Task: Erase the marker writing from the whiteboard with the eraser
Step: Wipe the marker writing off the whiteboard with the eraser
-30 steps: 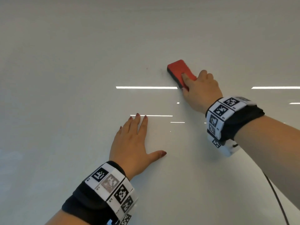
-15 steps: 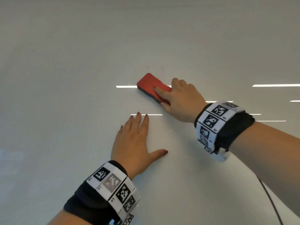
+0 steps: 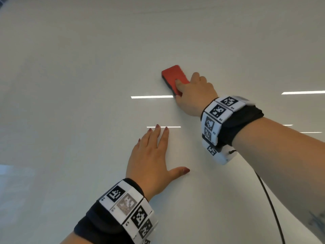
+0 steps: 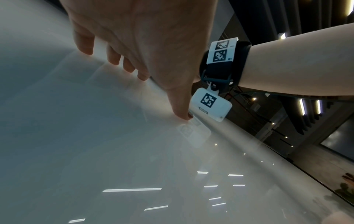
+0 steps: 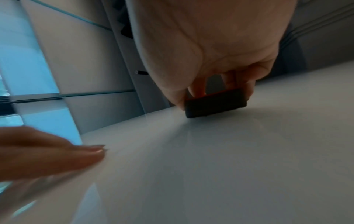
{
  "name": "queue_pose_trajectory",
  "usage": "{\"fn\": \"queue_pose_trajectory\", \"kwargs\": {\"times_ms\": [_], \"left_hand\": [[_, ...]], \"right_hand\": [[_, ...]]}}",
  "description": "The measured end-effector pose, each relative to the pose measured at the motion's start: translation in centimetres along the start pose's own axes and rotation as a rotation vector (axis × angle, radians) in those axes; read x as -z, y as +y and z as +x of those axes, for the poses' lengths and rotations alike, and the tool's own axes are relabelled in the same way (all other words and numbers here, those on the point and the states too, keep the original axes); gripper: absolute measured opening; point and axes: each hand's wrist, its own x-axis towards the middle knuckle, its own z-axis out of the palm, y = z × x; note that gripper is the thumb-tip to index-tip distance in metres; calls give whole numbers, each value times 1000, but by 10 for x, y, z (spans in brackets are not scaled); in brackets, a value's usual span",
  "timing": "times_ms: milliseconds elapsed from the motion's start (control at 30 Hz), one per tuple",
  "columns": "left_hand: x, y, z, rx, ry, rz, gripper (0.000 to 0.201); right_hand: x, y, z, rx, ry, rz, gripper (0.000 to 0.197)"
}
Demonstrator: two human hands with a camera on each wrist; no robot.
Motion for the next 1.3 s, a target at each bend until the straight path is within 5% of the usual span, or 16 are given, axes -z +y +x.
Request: {"fn": "queue_pose_trajectory", "kwargs": {"times_ms": [200,767,1300], "left_hand": [[-1,1,0,3,0,-5,109],[-1,-3,-3,-12,12,-29,108],[-4,-2,0,-12,20,-13,109]], "right_hand": [[-4,-19,-19,228,34,-76,52],[-2,11,21,-188,57,-12,45],[3,17,-41,46,-127,40,60]]}}
